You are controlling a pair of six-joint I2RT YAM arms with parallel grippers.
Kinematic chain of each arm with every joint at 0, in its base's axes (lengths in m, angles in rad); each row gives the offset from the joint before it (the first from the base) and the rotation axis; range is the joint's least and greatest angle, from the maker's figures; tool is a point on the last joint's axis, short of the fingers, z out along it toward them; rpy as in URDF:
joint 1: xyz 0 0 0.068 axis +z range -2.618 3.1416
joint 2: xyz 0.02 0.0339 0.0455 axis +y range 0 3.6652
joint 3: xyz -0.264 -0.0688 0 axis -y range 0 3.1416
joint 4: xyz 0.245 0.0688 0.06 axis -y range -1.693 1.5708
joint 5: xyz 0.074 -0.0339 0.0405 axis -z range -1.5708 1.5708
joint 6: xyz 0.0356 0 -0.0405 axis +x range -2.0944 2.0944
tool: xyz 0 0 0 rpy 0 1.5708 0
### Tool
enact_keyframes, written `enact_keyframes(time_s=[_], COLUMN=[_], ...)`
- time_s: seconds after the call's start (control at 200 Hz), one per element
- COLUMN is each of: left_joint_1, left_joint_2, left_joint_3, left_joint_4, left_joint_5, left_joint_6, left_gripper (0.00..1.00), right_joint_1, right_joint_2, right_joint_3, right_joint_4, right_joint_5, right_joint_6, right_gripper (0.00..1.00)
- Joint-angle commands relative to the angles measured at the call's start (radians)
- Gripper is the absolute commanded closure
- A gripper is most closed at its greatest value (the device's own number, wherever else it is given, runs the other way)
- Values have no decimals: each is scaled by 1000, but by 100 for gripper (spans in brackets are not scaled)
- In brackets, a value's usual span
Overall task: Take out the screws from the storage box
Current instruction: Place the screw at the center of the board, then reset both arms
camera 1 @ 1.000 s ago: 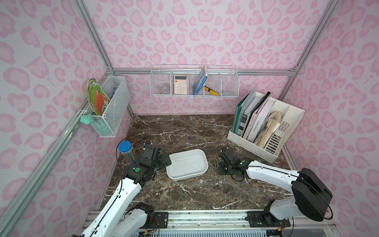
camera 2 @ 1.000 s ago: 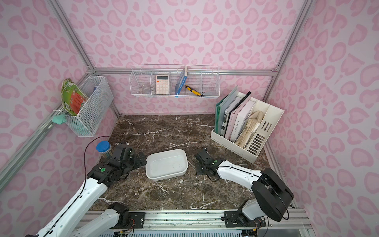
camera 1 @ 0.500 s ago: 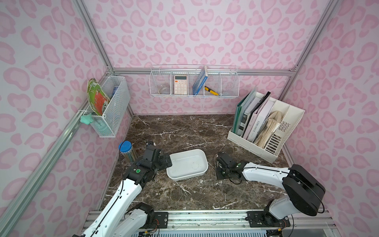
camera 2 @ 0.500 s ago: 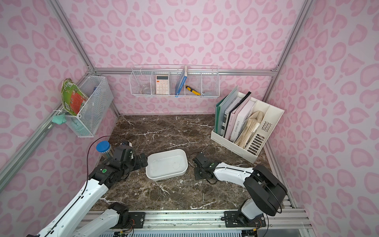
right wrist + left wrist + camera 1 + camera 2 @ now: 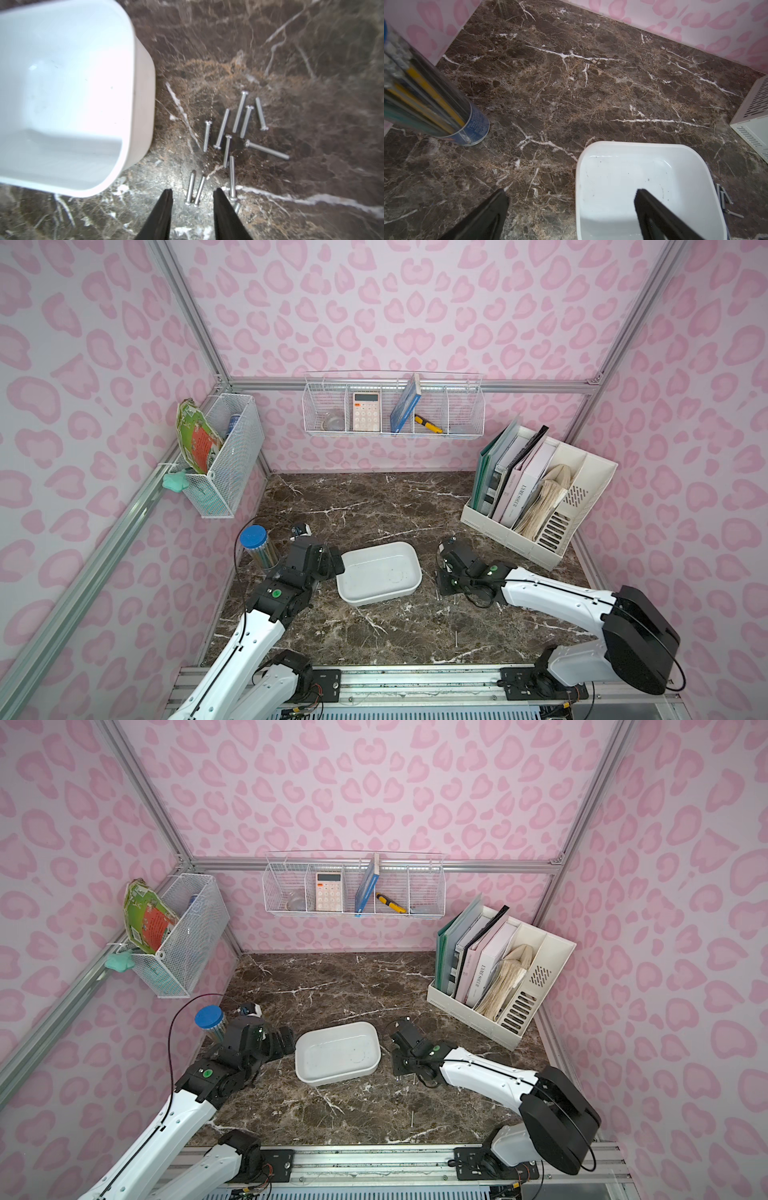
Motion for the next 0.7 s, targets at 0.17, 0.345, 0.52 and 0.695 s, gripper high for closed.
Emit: enact_keyframes(time_s=[0.17,0.345,0.52,0.695], left_joint_1=[24,80,126,186], left_joint_2=[-14,-9,45,125], left_joint_3=[-36,-73,-114,-147], left_joint_4=[226,370,498,634], left_joint_5=[-112,-118,-119,-53], left_joint_6=[111,150,233,255], left_gripper=[1,1,1,2], right_joint_1=[-61,-116,-123,-135], right_joint_2=[-365,-650,-886,-1072], right_joint_3=[-98,-294,-501,-744], right_joint_4=[206,468,696,1077], right_joint_5=[181,271,425,577], right_joint_6=[-109,-214,-380,-645], right_gripper=[49,25,13,0])
